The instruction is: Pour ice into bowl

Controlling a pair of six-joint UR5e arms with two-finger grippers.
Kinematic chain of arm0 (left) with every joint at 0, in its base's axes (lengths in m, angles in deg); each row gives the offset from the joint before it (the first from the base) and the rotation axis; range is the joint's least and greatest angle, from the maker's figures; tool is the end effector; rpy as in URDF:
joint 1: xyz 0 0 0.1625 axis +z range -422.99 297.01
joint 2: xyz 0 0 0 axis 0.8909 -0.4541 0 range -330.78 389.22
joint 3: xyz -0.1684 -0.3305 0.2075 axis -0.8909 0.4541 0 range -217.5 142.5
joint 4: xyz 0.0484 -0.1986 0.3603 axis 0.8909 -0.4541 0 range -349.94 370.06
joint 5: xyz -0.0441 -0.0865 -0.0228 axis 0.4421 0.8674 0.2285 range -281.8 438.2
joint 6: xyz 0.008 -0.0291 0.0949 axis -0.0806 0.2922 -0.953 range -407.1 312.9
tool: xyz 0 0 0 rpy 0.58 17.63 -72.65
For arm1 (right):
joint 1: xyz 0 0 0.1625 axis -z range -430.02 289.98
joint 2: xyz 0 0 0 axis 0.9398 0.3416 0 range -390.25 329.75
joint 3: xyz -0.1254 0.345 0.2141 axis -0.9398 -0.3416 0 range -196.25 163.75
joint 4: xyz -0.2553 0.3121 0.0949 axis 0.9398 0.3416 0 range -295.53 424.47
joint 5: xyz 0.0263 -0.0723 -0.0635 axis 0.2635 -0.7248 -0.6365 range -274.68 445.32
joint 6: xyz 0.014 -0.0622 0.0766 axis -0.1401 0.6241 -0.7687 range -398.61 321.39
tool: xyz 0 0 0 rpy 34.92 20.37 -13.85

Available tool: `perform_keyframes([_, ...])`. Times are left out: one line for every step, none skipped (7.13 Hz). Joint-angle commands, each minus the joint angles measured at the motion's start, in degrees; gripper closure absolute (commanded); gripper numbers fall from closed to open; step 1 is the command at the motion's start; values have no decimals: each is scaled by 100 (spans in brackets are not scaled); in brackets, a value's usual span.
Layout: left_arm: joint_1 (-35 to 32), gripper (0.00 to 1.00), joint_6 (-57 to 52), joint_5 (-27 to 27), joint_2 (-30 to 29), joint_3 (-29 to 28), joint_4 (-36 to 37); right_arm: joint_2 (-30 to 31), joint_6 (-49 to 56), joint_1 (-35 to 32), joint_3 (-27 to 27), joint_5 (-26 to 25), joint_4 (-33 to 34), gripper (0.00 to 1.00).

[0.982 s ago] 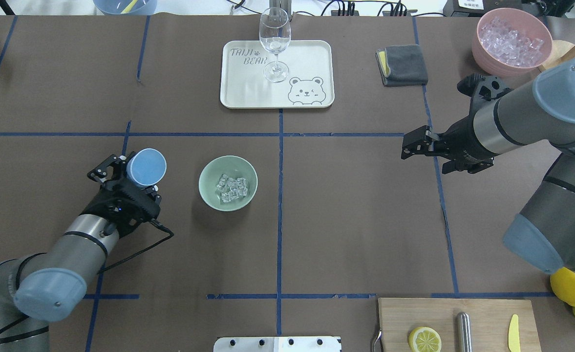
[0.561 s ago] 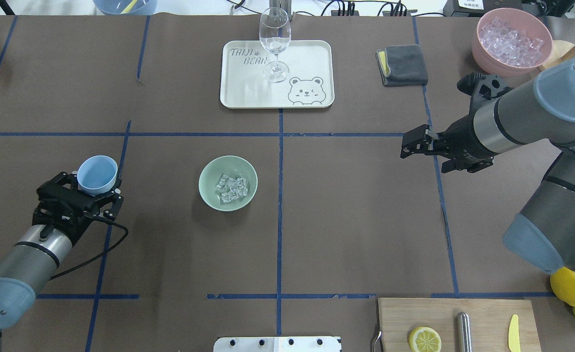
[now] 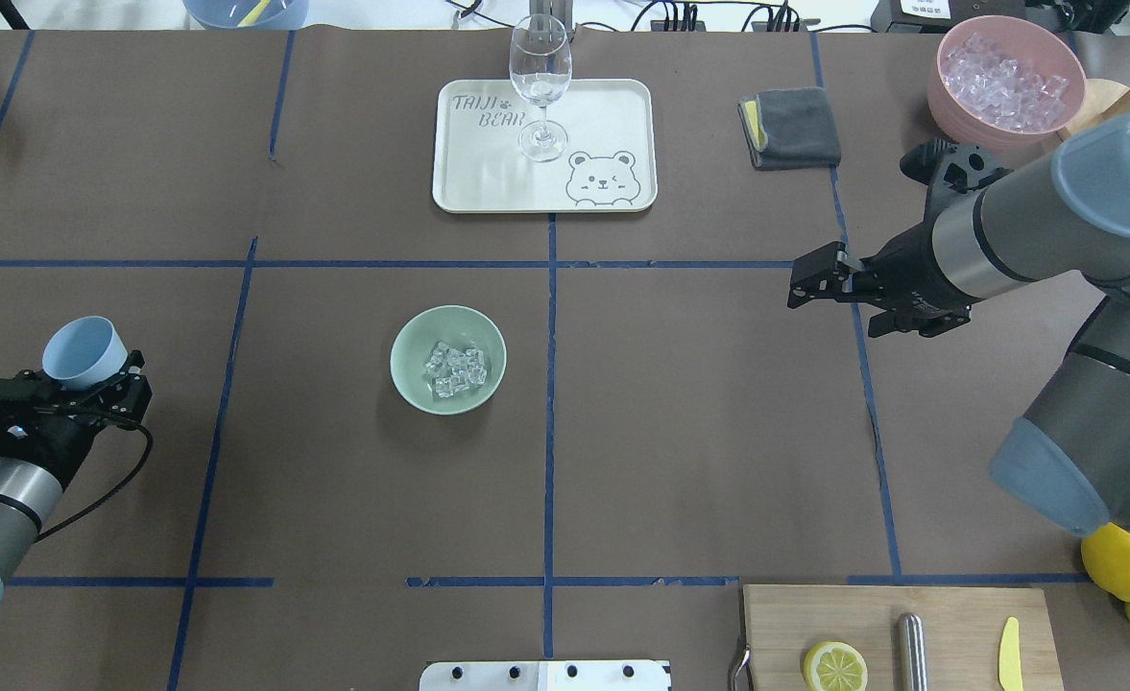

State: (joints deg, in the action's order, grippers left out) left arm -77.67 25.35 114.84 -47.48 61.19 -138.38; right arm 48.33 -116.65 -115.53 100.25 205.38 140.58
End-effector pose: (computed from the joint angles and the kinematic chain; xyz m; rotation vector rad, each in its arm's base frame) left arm 0.3329 -0.3077 0.5621 1.0652 0.5950 -0.3929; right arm -0.3071 -0.4315 0.3130 -0.0035 -1.0102 0.2980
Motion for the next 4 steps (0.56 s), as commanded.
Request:
perform_keyframes([9,100,366,-961,32,-523,-52,16,-1,-2,12,-9,0,0])
perform_keyframes([26,100,471,-1070,-3,-875,-488,25,-1,-2,12,-35,0,0])
perform_keyframes([44,98,420,-1063,-38,-1113,-692,25,-1,-2,4,-36,0,0])
perform_keyframes([79,97,428,-1054,-82,-1203,-721,25,-1,-2,12,-36,0,0])
